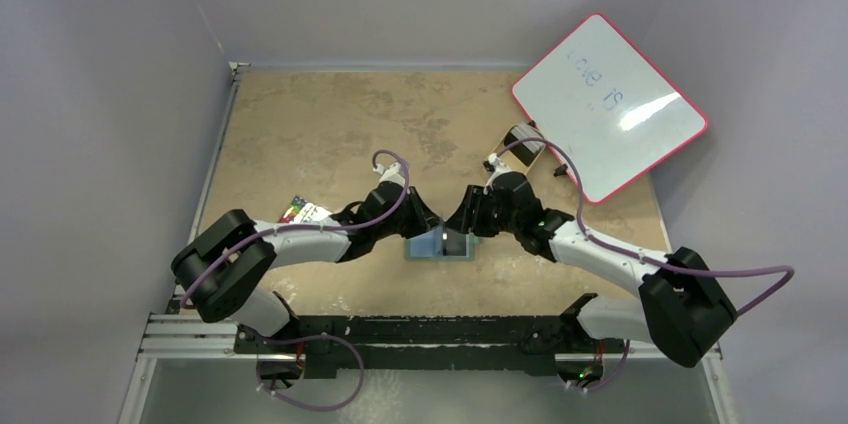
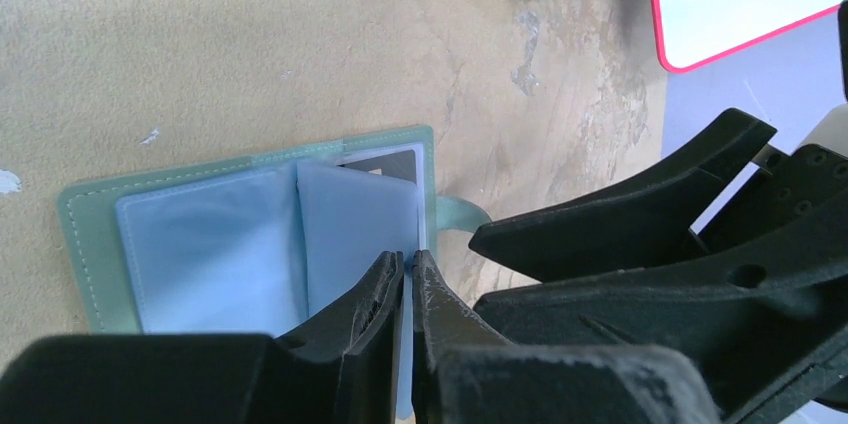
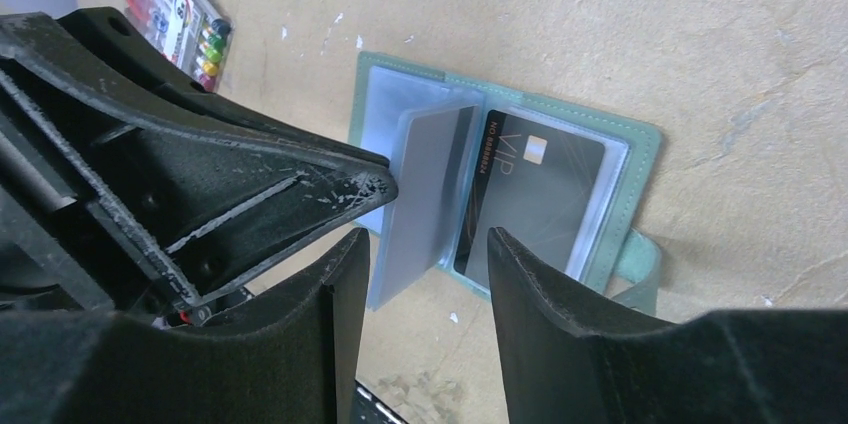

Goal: Put the credit cards into the card holder
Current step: Turn over the card slot in the card holder.

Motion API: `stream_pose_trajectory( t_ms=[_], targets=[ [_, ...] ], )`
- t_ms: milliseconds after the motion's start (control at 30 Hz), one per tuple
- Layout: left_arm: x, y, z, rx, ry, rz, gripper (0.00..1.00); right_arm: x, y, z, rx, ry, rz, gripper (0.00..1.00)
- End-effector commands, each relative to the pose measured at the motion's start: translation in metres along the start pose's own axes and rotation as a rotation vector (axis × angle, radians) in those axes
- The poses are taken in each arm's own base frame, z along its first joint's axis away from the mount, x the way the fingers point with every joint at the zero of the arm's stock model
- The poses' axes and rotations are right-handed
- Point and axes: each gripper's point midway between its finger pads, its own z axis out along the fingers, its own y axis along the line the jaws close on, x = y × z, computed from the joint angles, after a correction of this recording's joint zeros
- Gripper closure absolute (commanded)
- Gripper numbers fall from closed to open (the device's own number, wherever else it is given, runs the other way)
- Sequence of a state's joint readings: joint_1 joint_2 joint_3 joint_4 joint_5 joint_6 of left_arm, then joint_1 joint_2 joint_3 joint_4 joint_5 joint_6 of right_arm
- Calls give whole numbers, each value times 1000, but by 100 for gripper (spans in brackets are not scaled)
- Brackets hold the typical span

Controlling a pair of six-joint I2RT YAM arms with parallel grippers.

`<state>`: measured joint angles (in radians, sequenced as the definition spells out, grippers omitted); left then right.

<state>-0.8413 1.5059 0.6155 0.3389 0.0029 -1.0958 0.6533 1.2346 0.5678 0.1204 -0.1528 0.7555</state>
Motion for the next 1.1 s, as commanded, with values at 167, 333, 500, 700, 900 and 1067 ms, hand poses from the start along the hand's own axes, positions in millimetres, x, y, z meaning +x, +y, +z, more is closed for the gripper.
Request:
stream_pose_trajectory(
  t_ms=[167, 333, 500, 700, 900, 1067],
  targets=[
    [-10, -15, 5, 25, -34, 26, 92, 5, 23, 6, -79, 16, -2, 50],
    [-10, -15, 5, 23, -35, 29, 92, 13, 22, 11, -65, 38, -1, 50],
    [-10, -14, 4, 16, -36, 34, 91, 18, 15, 14, -37, 45, 2, 54],
    [-10, -10, 3, -5, -40, 43, 86, 18, 0, 14, 41, 35, -10, 55],
    [-12, -4, 1, -36, -54, 56, 79, 14, -6, 10, 82, 19, -18, 56],
    [-15, 1, -2, -64, -63, 71, 78, 13, -7, 10, 90, 14, -23, 56]
  ],
)
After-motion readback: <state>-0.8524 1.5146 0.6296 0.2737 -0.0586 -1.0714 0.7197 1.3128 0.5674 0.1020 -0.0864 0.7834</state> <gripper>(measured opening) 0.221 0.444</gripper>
